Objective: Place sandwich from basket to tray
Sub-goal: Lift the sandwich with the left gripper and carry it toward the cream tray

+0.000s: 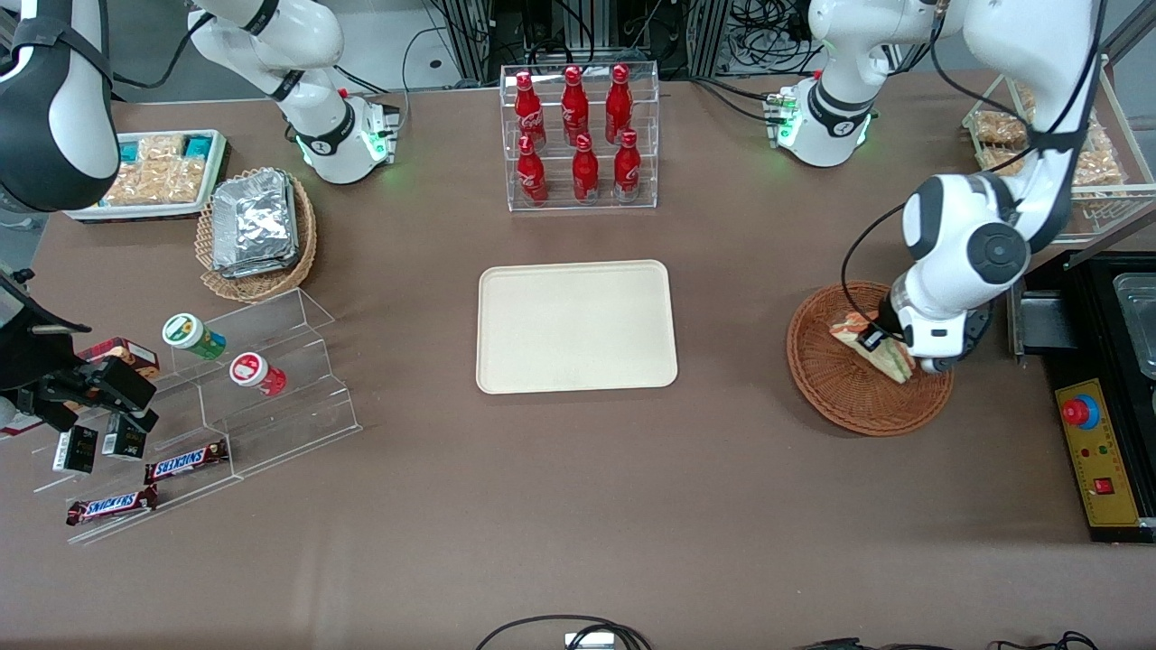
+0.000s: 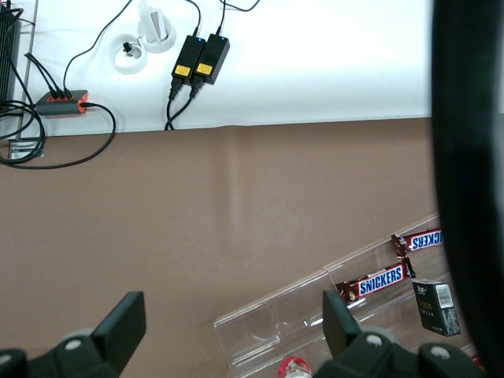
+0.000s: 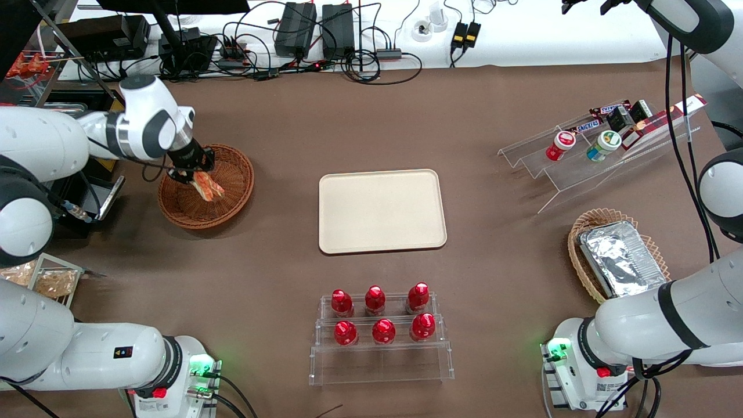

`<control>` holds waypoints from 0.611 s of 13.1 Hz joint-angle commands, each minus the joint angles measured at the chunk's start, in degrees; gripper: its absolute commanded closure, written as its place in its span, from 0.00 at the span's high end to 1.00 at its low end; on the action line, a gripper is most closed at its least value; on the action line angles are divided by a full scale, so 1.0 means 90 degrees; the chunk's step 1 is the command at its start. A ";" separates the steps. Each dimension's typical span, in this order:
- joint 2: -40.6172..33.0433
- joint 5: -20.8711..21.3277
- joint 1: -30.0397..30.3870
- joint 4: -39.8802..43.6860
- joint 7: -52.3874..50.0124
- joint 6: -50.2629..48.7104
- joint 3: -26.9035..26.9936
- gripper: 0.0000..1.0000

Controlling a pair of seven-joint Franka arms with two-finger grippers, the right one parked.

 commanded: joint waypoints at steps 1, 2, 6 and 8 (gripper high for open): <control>-0.0074 0.0137 -0.0082 0.0857 -0.0029 -0.1014 -0.0068 0.10; -0.0083 0.0157 -0.0189 0.1005 -0.0029 -0.1133 -0.0194 0.10; -0.0035 0.0292 -0.0492 0.1318 -0.0019 -0.1153 -0.0906 0.09; 0.0014 0.0566 -0.0706 0.1377 -0.0029 -0.1105 -0.1238 0.09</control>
